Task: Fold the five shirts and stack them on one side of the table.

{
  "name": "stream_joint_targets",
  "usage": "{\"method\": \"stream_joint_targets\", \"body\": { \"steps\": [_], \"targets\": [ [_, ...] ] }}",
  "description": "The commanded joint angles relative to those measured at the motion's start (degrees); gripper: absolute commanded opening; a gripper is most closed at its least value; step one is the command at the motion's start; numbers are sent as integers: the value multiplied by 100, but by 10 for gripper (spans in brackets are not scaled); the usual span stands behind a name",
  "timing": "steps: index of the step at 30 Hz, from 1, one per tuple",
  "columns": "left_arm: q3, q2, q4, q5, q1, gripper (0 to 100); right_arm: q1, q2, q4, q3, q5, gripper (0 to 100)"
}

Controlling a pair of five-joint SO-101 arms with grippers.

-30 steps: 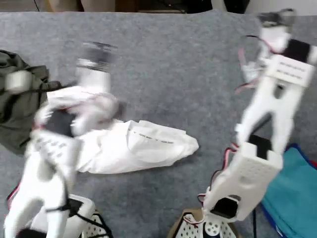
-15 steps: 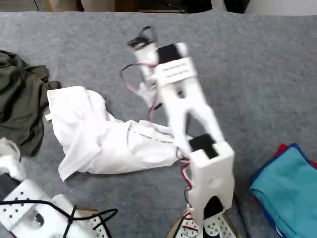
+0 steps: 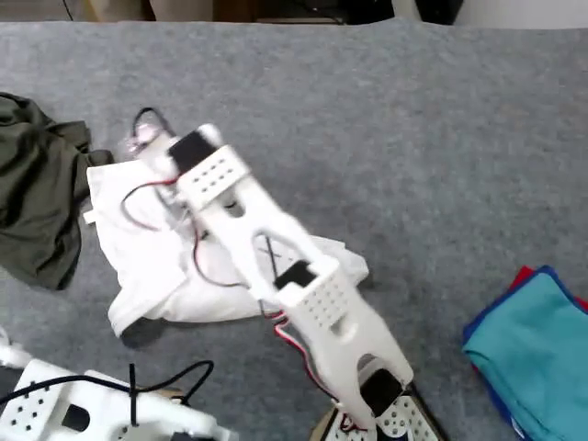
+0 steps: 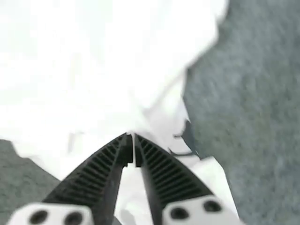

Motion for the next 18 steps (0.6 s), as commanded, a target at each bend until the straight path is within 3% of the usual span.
{"method": "stream_joint_targets", "body": {
  "steps": [1, 10, 18],
  "targets": [
    [18, -66, -114, -229, -431, 24, -286, 57, 97, -488, -237, 150],
    [765, -66, -1257, -747, -1319, 24, -541, -171, 114, 154, -466, 101],
    [862, -66, -1319, -932, -1345, 24, -532, -1323, 114, 1209, -475, 101]
  ]
}}
